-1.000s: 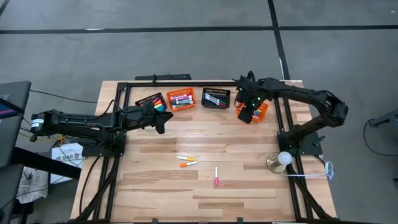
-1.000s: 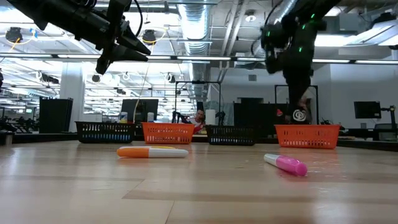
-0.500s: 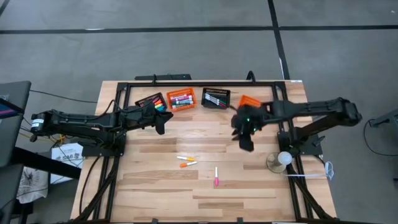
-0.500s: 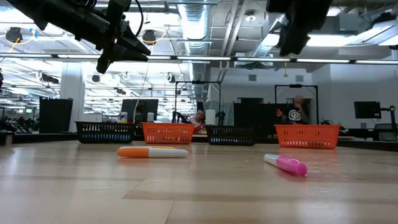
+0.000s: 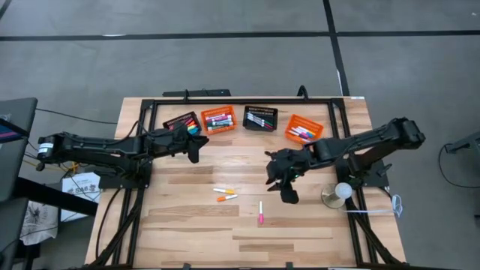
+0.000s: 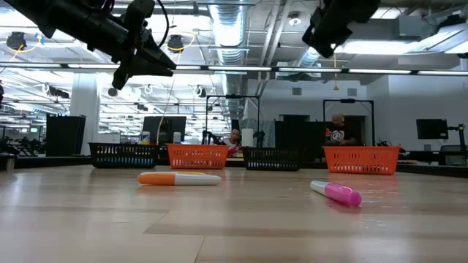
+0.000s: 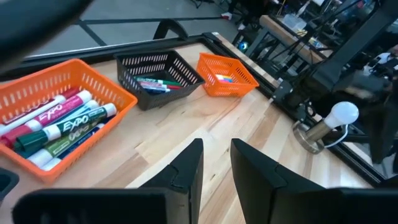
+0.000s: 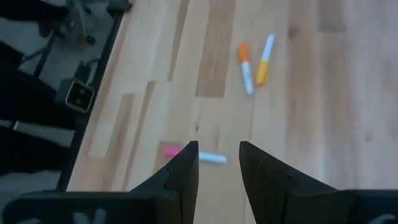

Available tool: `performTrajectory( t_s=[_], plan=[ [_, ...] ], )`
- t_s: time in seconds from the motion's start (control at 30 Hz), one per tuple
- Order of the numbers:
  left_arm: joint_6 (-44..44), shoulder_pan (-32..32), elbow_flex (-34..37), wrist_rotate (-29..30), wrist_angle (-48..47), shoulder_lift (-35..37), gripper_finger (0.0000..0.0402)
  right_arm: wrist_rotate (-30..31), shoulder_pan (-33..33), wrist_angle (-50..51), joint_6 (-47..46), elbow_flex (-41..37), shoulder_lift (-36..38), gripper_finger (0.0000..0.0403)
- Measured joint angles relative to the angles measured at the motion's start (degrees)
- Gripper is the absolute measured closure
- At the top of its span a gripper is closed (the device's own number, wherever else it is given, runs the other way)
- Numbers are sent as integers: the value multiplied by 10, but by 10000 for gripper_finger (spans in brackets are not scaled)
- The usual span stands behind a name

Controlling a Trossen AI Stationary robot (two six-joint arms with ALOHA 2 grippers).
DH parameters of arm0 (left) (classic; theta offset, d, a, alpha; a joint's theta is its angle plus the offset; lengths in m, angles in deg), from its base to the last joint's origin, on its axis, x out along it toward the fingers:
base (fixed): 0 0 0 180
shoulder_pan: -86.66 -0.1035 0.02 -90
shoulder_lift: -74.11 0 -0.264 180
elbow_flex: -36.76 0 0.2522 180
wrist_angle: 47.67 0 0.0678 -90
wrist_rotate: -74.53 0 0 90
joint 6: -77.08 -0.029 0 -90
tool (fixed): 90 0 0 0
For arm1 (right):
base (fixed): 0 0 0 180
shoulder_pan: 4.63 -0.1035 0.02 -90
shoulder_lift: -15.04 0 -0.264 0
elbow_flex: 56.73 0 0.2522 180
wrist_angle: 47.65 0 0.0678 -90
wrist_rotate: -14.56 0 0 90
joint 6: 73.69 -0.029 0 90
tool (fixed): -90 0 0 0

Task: Pick & Place Markers
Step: Put the pink small highlighter pen into the left orange bin

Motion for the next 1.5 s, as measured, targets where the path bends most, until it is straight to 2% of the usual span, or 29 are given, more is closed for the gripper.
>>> performTrajectory(
  t_s=[0.17, 0.43, 0.63, 0.97, 1.33, 1.5],
  plan=[
    [4, 0, 0, 0, 1, -5, 321, -42, -2, 0, -36, 0, -36, 295],
    [4, 0, 0, 0, 0, -5, 321, -109, -4, 0, -202, 0, -85, 295],
    [4, 0, 0, 0, 0, -5, 321, -121, -26, -13, -289, 1, -119, 295],
    [-52, 0, 0, 0, 0, -5, 321, -84, -42, -113, -476, 2, -168, 295],
    [-60, 0, 0, 0, 0, -5, 321, -47, -47, -103, -661, 2, -210, 295],
    [-64, 0, 0, 0, 0, -5, 321, 0, -49, -97, -718, 2, -212, 295]
  ],
)
